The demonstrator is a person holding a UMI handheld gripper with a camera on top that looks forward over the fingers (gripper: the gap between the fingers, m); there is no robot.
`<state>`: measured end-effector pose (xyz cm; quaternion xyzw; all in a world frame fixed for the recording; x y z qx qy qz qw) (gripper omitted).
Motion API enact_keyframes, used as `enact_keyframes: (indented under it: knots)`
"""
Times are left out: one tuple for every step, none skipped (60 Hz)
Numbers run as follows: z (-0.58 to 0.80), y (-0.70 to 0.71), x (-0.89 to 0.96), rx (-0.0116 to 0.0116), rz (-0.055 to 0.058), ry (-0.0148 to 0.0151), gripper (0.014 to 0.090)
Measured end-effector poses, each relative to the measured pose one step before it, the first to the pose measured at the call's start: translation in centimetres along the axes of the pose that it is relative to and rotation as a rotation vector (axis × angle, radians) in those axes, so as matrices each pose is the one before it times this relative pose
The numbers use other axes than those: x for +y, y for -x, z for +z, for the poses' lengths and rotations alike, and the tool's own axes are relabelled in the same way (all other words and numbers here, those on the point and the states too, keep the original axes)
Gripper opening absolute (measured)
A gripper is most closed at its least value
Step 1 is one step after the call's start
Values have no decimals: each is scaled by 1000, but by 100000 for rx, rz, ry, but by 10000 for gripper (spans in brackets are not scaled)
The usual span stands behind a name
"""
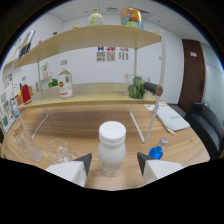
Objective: Make me a cup of Mount Fuji.
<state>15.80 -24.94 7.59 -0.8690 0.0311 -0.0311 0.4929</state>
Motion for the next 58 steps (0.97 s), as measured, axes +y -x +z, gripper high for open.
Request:
enact_keyframes:
  knots:
    - [-422, 95, -138, 561, 441, 125, 850]
    - [-412, 68, -47, 612, 323, 705, 848]
    - [-392, 75, 46, 697, 153, 1147, 848]
    - [-422, 89, 59, 654, 42, 1222, 848]
    - [-442, 132, 29, 518, -29, 1040, 847]
    - [-417, 150, 33, 409, -42, 863, 847]
    - [-434, 152, 83, 539, -152, 885, 846]
    - [-453, 123, 47, 660, -302, 759, 844]
    - [-470, 134, -12, 706, -414, 370, 845]
    - [-603, 195, -85, 543, -339, -28, 846]
    - [-363, 249, -68, 216, -444, -193, 845]
    - [-415, 317, -15, 10, -464, 41, 845]
    - [-478, 380, 97, -156, -513, 444, 845]
    - [-355, 369, 83, -193, -634, 524, 845]
    - [-321, 343, 88, -108, -578, 555, 847]
    - [-340, 363, 95, -2, -454, 573, 851]
    - [-336, 368, 76, 24, -411, 453, 854]
    - [-315, 345, 78, 34, -412, 441, 859]
    - [-283, 376, 71, 1, -379, 418, 862]
    - [-299, 399, 51, -142, -400, 332, 859]
    - [-265, 397, 1, -198, -354, 109, 862]
    - [-206, 398, 1, -231, -301, -54, 860]
    - [-200, 390, 21, -264, -221, 184, 857]
    - [-195, 377, 82, -143, -301, 354, 859]
    - [-184, 346, 61, -73, -393, 343, 859]
    - [-177, 413, 30, -26, -374, 239, 859]
    - [-137, 346, 34, -152, -245, 187, 857]
    - [-117, 359, 41, -176, -166, 248, 857]
    - [-92, 347, 55, -231, -289, 356, 856]
    - [-104, 355, 62, -333, -401, 394, 855]
    - [-102, 316, 27, -276, -425, 243, 856]
    - [-83, 271, -31, -254, -363, -38, 858]
    - [-62, 286, -29, -252, -331, -134, 857]
    - [-98, 203, 22, -331, -392, -82, 857]
    - [-17, 293, -1, -297, -488, 59, 857]
    - [-38, 230, -2, -235, -539, 95, 859]
    - [-40, 205, 24, -124, -501, 119, 860]
    - [-27, 179, 3, -59, -377, 58, 858]
    - [-43, 181, -20, -59, -324, 25, 861]
    - [-26, 165, -42, -125, -204, -86, 861]
    - [-7, 155, -63, -184, -48, -108, 860]
    - [-40, 156, -115, -206, 170, 45, 858]
    - [-16, 84, -69, -62, 190, -88, 858]
    - [-38, 58, -33, -34, 67, 71, 858]
    - [-42, 72, 1, -89, -1, 191, 858]
    - [-3, 95, -26, -122, -38, 90, 857]
    - [9, 98, -39, -114, -16, -23, 857]
    - [2, 68, -58, -49, 23, -43, 856]
    - [6, 55, -47, -4, 84, 23, 857]
    - [15, 65, -52, -53, 129, 45, 856]
    - [17, 32, -15, -15, 100, -45, 856]
    - [-5, 78, -37, -206, 119, -46, 855]
    - [-1, 75, -41, -215, 120, -31, 856]
    - [-2, 68, -28, -220, 54, -5, 855]
    - [8, 59, -28, -181, 30, -36, 857]
    - [25, 52, -12, -136, 53, -48, 856]
    - [3, 40, -3, -64, 95, -36, 856]
    - [7, 11, -15, -13, 87, -4, 856]
